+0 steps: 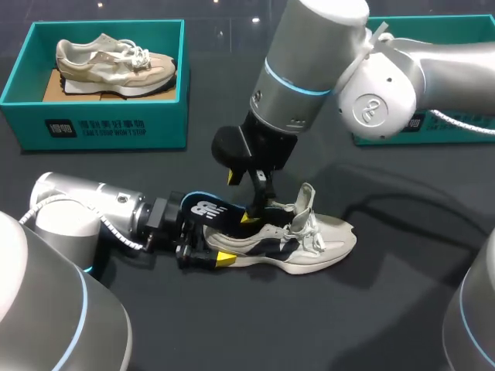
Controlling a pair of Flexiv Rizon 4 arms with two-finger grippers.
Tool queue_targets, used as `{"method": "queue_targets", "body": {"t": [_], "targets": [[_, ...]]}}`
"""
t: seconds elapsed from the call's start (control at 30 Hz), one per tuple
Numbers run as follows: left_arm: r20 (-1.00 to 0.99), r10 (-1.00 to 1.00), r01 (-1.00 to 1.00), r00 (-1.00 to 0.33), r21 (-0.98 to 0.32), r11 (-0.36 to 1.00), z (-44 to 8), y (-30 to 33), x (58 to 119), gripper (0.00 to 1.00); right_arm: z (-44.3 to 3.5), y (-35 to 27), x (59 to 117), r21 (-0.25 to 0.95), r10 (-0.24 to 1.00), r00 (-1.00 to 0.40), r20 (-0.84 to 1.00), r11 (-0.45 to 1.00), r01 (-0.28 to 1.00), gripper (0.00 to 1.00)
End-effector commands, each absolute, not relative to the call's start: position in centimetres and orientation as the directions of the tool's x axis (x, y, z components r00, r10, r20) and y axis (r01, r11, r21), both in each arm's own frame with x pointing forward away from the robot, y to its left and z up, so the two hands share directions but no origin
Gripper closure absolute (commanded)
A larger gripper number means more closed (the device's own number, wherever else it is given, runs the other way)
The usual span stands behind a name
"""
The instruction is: Take the shoe out of the shoebox, open the shoe tongue, remove and reinsert the insole, then place the shoe into the shoebox
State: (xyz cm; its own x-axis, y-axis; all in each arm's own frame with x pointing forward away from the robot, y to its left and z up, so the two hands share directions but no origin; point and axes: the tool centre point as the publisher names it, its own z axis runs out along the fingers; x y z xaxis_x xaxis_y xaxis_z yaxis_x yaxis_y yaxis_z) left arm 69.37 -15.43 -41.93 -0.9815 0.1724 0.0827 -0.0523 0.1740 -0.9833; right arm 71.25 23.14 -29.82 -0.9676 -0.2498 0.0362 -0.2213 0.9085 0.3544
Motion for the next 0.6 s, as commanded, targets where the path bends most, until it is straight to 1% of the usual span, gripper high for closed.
{"method": "queue_targets", "body": {"t": [0.03,0.13,0.2,0.3,0.37,0.4,0.47,0.5,0.53,0.6], "targets": [[0.083,0.174,-0.052,-0.981,-0.983,0.174,-42.3,-15.4,69.5,1.00,-29.9,23.0,71.1,0.355,-0.249,-0.968,0.034,0.908,-0.222,0.00],[0.083,0.174,-0.052,-0.981,-0.983,0.174,-42.3,-15.4,69.5,1.00,-29.9,23.0,71.1,0.355,-0.249,-0.968,0.034,0.908,-0.222,0.00],[0.083,0.174,-0.052,-0.981,-0.983,0.174,-42.3,-15.4,69.5,1.00,-29.7,23.2,70.6,0.434,-0.236,-0.971,0.028,0.878,-0.201,0.00],[0.083,0.174,-0.052,-0.981,-0.983,0.174,-42.3,-15.4,69.5,1.00,-29.4,23.1,69.9,0.488,-0.162,-0.984,0.072,0.866,-0.107,0.00],[0.083,0.174,-0.052,-0.981,-0.983,0.174,-42.3,-15.4,69.5,1.00,-29.3,23.2,69.7,0.483,-0.097,-0.988,0.120,0.875,-0.027,0.00],[0.083,0.174,-0.052,-0.981,-0.983,0.174,-42.3,-15.4,69.5,1.00,-29.3,23.1,69.6,0.499,-0.099,-0.987,0.125,0.866,-0.024,0.00],[0.083,0.174,-0.052,-0.981,-0.983,0.174,-42.3,-15.4,69.5,1.00,-29.3,23.3,69.3,0.485,-0.047,-0.985,0.165,0.873,0.040,0.00],[0.083,0.174,-0.052,-0.981,-0.983,0.174,-42.3,-15.4,69.5,1.00,-29.4,23.3,69.3,0.492,-0.044,-0.985,0.169,0.870,0.046,0.00],[0.083,0.174,-0.052,-0.981,-0.983,0.174,-42.3,-15.4,69.5,1.00,-29.4,23.4,69.2,0.498,-0.038,-0.984,0.176,0.865,0.055,0.01],[0.083,0.174,-0.052,-0.981,-0.983,0.174,-42.3,-15.4,69.5,1.00,-29.6,23.6,69.2,0.492,-0.015,-0.981,0.195,0.867,0.085,0.08]]}}
